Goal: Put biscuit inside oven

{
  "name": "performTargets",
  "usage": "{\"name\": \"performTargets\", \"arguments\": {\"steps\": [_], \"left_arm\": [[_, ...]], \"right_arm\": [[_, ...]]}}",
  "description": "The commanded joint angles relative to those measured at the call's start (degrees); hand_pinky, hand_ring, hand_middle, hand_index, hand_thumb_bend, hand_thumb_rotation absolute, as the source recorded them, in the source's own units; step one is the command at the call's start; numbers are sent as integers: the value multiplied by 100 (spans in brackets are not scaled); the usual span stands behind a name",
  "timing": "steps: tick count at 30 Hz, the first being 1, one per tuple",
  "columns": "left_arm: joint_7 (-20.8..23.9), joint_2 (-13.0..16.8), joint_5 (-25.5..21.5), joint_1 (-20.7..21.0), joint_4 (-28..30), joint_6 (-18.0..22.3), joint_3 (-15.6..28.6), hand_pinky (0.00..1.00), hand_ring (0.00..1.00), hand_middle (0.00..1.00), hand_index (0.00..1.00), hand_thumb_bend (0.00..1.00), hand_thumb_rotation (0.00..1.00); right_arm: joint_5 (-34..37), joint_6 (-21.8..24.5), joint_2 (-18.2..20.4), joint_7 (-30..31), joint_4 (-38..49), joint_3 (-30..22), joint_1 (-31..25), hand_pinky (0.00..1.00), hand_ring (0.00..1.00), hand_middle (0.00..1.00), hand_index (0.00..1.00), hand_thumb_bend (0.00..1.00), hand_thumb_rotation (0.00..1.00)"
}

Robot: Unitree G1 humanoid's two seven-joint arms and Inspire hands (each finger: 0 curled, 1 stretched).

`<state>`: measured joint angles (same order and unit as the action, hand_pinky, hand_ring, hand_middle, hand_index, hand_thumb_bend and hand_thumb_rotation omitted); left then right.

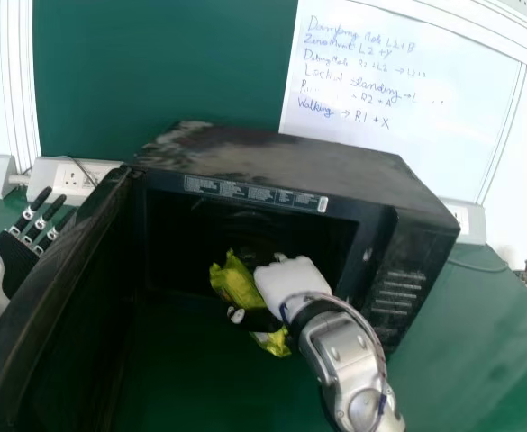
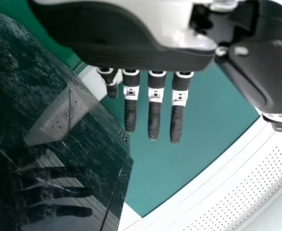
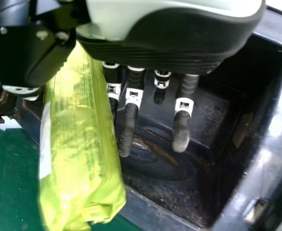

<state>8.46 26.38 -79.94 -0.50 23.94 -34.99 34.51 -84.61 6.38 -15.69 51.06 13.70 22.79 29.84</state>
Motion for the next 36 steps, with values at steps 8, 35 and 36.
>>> {"name": "performTargets", "arguments": {"steps": [8, 35, 36], "left_arm": [[-26, -17, -58, -76, 188, 61, -41, 87, 87, 83, 76, 9, 55], [-15, -14, -126, -137, 237, 138, -62, 100, 94, 88, 82, 8, 63], [-22, -11, -131, -143, 236, 142, -59, 100, 95, 88, 81, 8, 63]], "right_arm": [[55, 263, 189, -492, -467, 56, 449, 31, 36, 48, 49, 53, 0], [538, 653, 393, -1220, -1530, 253, 1270, 25, 30, 47, 49, 53, 0], [568, 661, 390, -1280, -1589, 264, 1295, 28, 32, 47, 49, 53, 0]]}}
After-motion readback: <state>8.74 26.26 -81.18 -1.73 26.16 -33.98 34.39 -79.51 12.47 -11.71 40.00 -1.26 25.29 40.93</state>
